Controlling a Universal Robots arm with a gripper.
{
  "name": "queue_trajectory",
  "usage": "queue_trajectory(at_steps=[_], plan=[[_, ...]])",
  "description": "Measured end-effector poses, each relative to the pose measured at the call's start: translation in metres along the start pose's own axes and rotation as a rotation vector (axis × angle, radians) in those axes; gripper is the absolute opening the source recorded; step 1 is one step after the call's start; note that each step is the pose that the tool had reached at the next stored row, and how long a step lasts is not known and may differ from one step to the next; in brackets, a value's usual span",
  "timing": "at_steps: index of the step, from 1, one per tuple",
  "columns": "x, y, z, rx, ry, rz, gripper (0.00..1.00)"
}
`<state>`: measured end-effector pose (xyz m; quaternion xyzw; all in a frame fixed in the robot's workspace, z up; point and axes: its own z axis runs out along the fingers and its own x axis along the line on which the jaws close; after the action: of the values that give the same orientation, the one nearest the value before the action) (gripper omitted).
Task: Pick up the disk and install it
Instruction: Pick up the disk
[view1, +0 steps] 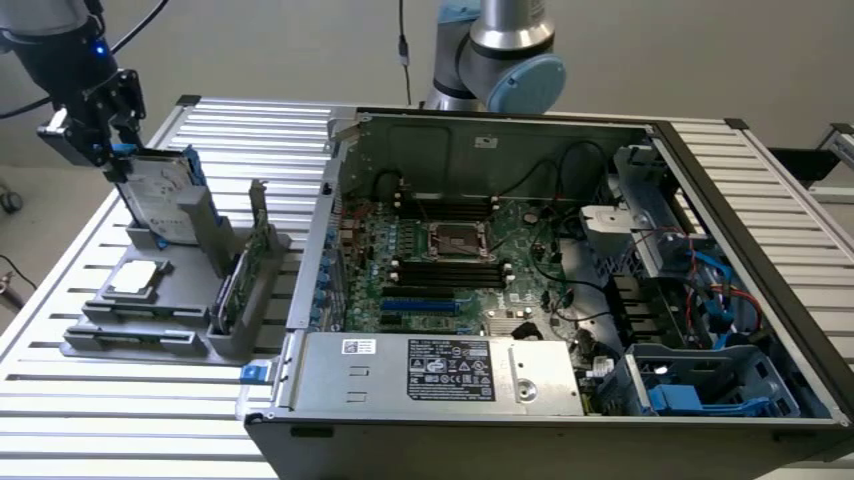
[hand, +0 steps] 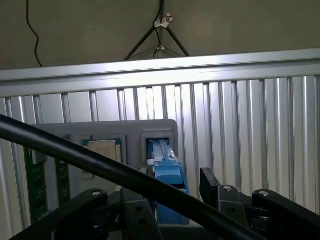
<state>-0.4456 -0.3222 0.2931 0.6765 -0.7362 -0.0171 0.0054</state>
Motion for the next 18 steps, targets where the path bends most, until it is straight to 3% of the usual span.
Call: queue_trajectory(at_steps=[9, 18], plan=[[-0.0001, -0.0024, 0.0025, 0.0005, -0.0054, 0.045, 0.54], [-0.0002, -0.0032, 0.0048, 0.0000, -0.0102, 0.051, 0.54]])
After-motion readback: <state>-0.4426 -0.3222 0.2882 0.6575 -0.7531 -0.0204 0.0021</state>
